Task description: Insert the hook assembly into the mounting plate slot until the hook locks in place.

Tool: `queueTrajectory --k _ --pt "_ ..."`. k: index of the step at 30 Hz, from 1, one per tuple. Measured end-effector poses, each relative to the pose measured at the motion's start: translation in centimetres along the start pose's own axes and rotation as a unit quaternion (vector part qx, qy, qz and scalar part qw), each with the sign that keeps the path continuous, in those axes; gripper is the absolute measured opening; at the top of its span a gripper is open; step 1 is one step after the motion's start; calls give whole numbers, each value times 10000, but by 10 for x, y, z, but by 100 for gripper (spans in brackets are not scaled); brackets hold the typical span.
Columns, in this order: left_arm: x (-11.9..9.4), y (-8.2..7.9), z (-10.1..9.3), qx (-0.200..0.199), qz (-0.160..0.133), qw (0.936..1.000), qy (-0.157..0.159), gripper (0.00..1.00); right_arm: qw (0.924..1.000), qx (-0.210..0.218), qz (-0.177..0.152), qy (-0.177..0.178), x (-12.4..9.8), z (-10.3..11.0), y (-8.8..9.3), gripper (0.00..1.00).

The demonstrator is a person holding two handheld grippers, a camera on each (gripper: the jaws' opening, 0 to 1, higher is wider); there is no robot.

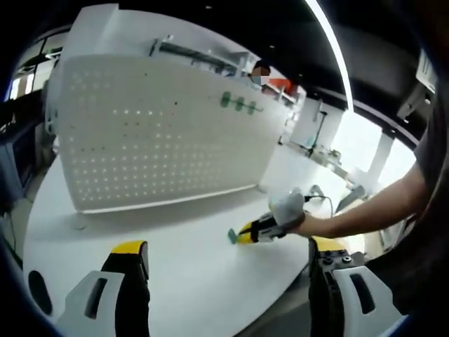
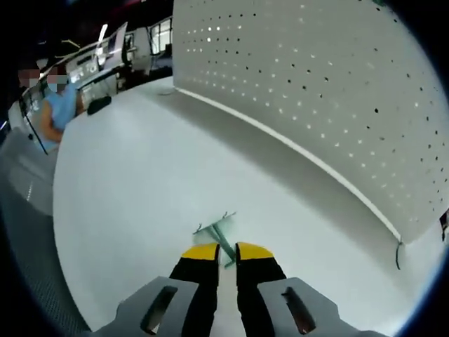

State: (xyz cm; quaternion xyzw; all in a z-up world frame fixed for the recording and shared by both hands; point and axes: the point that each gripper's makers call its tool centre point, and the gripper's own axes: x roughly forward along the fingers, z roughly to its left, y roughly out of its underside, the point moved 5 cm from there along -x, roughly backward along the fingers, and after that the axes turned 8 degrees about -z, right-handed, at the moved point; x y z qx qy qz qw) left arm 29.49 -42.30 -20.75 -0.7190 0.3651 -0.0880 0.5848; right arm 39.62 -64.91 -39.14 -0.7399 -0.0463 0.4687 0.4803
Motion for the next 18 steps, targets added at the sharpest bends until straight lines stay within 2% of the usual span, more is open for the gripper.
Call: queueTrajectory --k 2,5,8,10,14,18 --pt "0 1 0 -12 10 10000 8 96 9999 -121 -11 -26 1 3 0 1" --pt "0 2 0 -30 15 10000 -5 96 10000 -8 -24 41 1 1 0 1" --pt "-1 2 1 -33 10 10000 -17 96 9996 207 -17 172 0 1 1 1" --pt "-1 1 1 -25 3 10000 -18 96 9977 616 -56 295 -1 2 2 1" --pt "-1 0 2 33 -15 10000 -33 96 9949 909 -178 407 -7 2 -6 1" --pt "0 -3 1 131 -32 9999 3 95 9955 691 -419 490 -17 -1 -23 1"
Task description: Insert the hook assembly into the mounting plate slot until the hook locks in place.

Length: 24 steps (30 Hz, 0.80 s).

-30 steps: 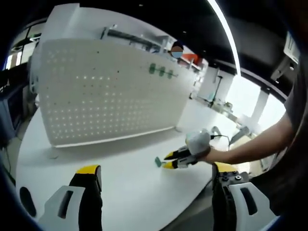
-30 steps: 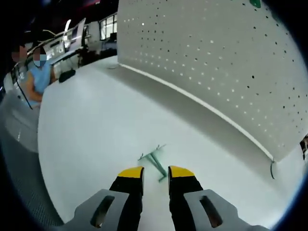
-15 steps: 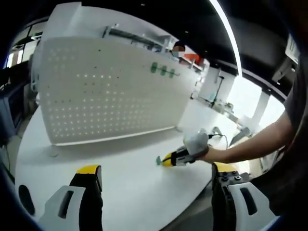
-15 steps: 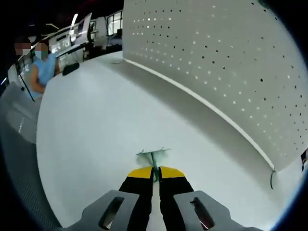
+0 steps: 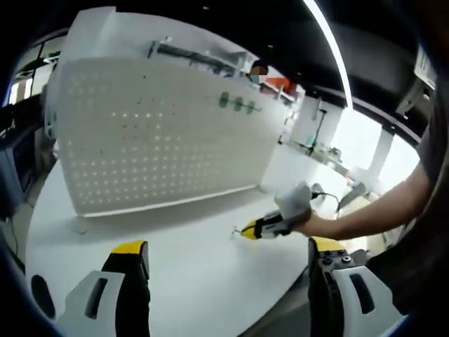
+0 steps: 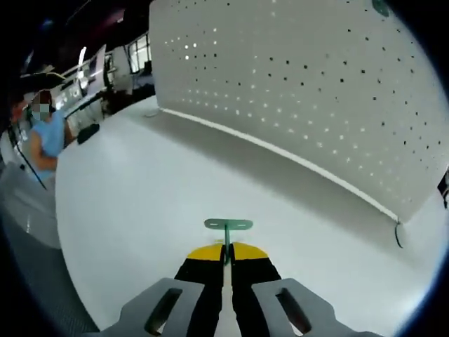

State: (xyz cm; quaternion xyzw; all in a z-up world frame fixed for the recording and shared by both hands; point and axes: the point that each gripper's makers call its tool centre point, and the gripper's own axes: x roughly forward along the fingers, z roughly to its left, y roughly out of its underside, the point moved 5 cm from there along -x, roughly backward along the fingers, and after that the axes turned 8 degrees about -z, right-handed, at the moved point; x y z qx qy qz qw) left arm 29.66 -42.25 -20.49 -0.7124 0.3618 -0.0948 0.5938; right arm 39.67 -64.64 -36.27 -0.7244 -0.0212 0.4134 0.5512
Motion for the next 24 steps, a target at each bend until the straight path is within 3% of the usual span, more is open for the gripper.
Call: queueTrajectory --k 5,9,13,19,24 --pt "2 -4 -6 48 -55 9999 80 95 9995 52 -289 104 -10 -6 -25 0" --pt "1 -5 -10 89 -67 9998 141 94 9981 -291 -503 228 -19 -11 -45 1" --pt "-1 -7 -12 90 -124 9998 143 94 9969 -370 -643 276 -26 -12 -59 0" --pt "-6 -8 -13 137 -156 9997 149 93 9938 -275 -1018 339 -42 -9 -81 1" --pt "-9 -9 -10 125 -214 9996 100 92 9899 -177 -1382 262 -58 -2 -110 1"
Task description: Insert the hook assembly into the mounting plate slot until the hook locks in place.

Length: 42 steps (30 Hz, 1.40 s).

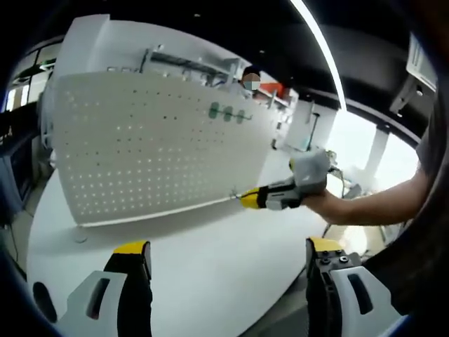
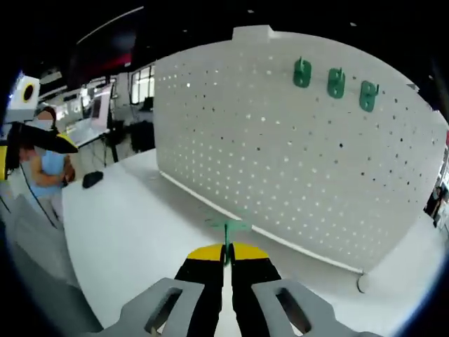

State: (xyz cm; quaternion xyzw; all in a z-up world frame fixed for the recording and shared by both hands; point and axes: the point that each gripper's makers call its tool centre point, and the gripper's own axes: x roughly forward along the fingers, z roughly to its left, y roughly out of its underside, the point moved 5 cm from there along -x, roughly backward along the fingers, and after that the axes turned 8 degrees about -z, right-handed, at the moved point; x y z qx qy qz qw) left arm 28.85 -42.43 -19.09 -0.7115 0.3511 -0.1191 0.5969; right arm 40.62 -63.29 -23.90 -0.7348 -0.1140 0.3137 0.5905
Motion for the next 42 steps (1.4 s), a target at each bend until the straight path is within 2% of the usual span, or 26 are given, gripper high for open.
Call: queueTrajectory --k 5,9,13,22,27,28,30,32,35,37,38,41,42 --pt "-1 1 5 -18 -13 10000 -55 89 9992 238 -332 -47 -2 2 -27 1" --pt "1 -2 6 -10 -41 10000 -61 89 9974 512 -485 -113 -5 10 -37 1" --pt "4 -6 9 11 -72 10000 -62 88 9962 686 -482 -232 -8 22 -36 1" --pt "9 -9 8 38 -83 9999 -51 89 9892 1282 -279 -650 -18 60 -20 1" --pt "11 -11 7 28 -129 9999 2 88 9819 1629 -371 -893 -25 79 -23 1" --pt "11 -11 7 -10 -139 9999 6 88 9774 1794 -461 -1022 -25 85 -24 1" --pt "12 -11 8 -52 -120 9999 20 87 9667 2294 -362 -1075 -26 91 -18 1" --pt "11 -11 6 -20 -116 9999 29 86 9603 2501 -378 -1180 -28 97 -16 1" --pt "11 -10 5 -6 -101 9999 58 84 9611 2337 -570 -1356 -32 108 -19 1" --pt "10 -9 5 -24 -102 9999 65 82 9503 2640 -536 -1559 -36 119 -21 1" --pt "10 -8 5 -34 -102 9999 62 82 9485 2685 -565 -1585 -37 120 -22 1" --pt "11 -5 5 -45 -64 9999 63 81 9502 2595 -567 -1628 -40 125 -22 1" --pt "11 -4 4 -49 -52 9999 76 80 9457 2720 -602 -1674 -41 127 -24 1"
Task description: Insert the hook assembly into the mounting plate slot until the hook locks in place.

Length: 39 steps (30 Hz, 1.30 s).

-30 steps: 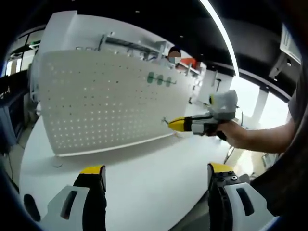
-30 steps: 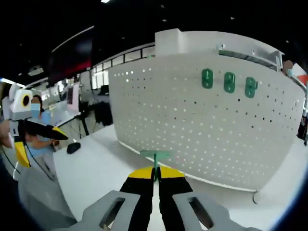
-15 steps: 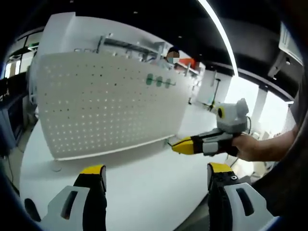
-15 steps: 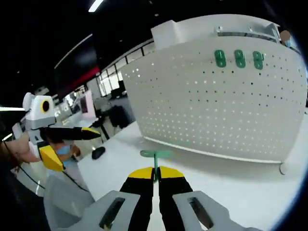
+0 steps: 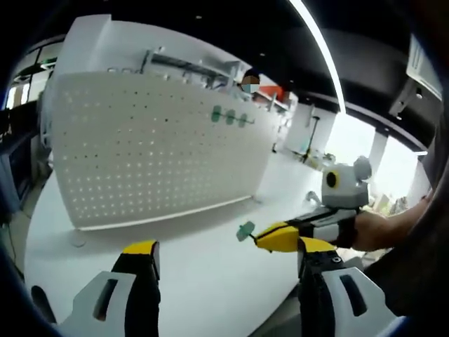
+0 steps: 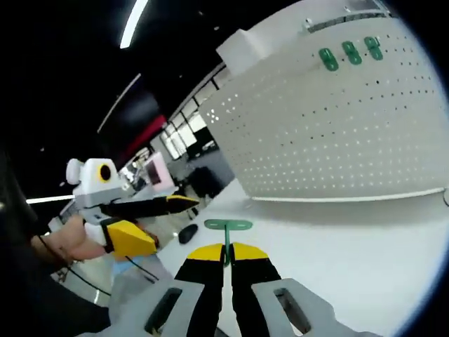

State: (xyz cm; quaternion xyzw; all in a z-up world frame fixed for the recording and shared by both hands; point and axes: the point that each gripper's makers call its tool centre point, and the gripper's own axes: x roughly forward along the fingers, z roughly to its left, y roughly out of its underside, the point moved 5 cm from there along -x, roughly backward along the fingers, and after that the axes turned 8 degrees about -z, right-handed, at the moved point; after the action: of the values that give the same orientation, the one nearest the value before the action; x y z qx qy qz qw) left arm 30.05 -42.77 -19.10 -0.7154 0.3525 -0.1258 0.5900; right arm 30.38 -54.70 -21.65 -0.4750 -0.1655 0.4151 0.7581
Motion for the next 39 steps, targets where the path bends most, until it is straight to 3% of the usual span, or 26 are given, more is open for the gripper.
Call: queueTrajectory --k 2,6,9,14,17,22,33,39 --pt "1 0 -1 -7 4 10000 35 78 9993 348 -69 -90 -1 4 -2 1" --pt "3 -1 -5 30 -19 9999 156 73 9988 427 -52 -223 -2 8 -1 1" --pt "5 -9 -9 245 -218 9992 237 69 9935 1063 -195 -354 -2 11 -1 1" --pt "5 -9 -12 363 -197 9983 423 54 9911 1265 -150 -388 -3 11 2 1" --pt "5 -8 -14 395 -191 9976 539 45 9851 1618 -201 -545 -3 15 -1 1" --pt "5 -8 -15 437 -251 9970 591 39 9803 1844 -128 -691 -3 19 -3 1" --pt "2 -11 -25 408 -343 9939 965 8 9754 1962 -48 -1000 -3 28 -4 1" --pt "1 -13 -26 871 -394 9901 1023 6 9691 2214 -29 -1084 -4 27 -4 1"
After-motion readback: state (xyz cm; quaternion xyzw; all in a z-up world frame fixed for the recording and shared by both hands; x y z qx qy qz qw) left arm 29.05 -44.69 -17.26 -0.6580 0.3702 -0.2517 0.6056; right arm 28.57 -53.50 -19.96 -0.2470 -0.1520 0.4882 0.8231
